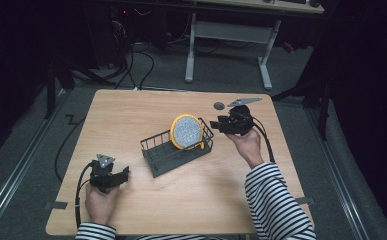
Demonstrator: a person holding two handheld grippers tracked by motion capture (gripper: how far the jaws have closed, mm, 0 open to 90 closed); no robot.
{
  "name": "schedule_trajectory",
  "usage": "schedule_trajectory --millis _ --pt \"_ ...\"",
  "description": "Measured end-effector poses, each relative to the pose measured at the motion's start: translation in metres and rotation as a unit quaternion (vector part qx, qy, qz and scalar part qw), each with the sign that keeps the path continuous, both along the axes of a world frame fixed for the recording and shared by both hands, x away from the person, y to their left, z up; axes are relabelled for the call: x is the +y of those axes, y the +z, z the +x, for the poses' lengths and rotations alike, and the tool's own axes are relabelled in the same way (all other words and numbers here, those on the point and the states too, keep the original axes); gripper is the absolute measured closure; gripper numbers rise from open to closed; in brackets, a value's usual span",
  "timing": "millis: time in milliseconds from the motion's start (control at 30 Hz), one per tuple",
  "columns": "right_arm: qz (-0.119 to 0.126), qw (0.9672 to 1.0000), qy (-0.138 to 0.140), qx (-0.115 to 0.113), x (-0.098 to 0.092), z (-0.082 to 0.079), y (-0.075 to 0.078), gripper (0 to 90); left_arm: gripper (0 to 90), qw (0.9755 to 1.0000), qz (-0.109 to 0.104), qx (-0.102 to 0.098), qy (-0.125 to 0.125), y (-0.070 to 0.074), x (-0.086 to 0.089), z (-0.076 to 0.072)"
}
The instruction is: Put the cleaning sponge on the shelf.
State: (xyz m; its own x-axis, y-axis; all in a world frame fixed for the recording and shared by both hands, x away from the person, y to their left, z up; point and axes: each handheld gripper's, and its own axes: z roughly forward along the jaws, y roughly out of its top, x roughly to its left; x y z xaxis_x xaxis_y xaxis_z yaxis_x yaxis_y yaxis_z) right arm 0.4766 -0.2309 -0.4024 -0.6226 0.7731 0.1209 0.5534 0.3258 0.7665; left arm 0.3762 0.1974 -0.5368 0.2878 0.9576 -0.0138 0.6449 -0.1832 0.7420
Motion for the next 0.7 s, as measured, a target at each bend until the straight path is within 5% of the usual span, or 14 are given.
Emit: schedule_trajectory --millis 700 --pt "0.037 0.995 -0.091 -0.017 -0.084 -0.06 0.007 54.5 28.7 1.0 -0.001 0.0 0.0 0.0 0.0 0.0"
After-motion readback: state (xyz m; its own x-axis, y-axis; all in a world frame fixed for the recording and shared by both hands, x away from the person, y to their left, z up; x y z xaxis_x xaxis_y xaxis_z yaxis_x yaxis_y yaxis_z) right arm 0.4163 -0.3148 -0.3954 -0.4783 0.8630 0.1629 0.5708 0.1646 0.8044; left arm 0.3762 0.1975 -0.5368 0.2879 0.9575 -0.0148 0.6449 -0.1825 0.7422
